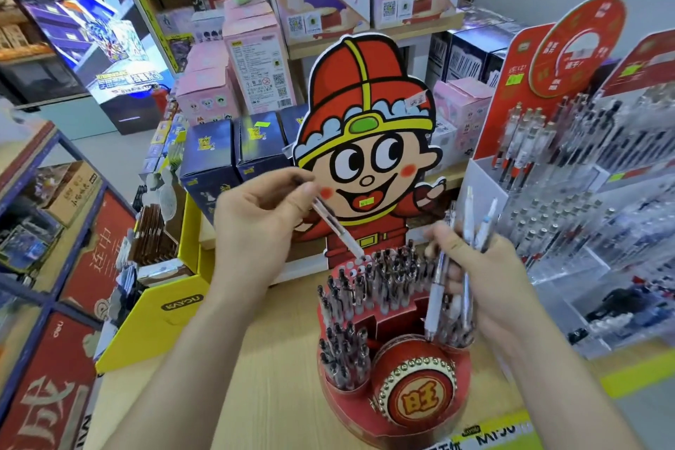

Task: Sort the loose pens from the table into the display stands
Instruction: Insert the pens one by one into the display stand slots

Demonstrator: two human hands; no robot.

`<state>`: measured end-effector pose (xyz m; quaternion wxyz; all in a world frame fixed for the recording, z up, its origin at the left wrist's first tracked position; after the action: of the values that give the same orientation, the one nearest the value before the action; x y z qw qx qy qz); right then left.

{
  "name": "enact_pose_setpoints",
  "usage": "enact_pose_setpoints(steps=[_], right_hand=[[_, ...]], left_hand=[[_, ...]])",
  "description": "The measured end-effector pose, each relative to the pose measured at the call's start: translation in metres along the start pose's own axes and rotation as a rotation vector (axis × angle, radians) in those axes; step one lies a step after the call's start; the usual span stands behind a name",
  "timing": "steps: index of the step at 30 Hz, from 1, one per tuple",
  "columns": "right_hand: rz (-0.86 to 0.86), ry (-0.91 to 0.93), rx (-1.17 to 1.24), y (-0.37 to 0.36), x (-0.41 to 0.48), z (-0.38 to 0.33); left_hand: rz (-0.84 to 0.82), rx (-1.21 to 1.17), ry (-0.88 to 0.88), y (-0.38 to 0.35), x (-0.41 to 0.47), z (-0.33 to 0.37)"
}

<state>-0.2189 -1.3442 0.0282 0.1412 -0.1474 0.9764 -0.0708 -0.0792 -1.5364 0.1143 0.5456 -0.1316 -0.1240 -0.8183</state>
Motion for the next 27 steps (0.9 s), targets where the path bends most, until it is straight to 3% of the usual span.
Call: enact_pose_setpoints(steps=[11, 23, 27], right_hand=[[-0.014, -0.027, 0.016, 0.005, 0.0, 0.015], [-0.096, -0.072, -0.051, 0.003, -0.004, 0.029], [-0.108, -0.071, -0.047, 0.005, -0.004, 0.029]], left_hand=[[-0.23, 0.385, -0.102, -0.032, -0.027, -0.066], [-0.389, 0.459, -0.144, -0.038, -0.034, -0.073], [-0.511, 0.541, -0.106, -0.045, -0.043, -0.084]])
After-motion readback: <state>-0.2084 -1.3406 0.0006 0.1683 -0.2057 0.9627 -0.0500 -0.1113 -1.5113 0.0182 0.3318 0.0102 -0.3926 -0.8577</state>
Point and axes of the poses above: each hand's wrist, its own x-axis towards the middle knuckle, its own y-axis out of the back of the hand, z = x × y, the point moved 8 cm from there along x, towards the middle knuckle, and after that the axes turned 15 degrees about z, right-handed, at the moved point
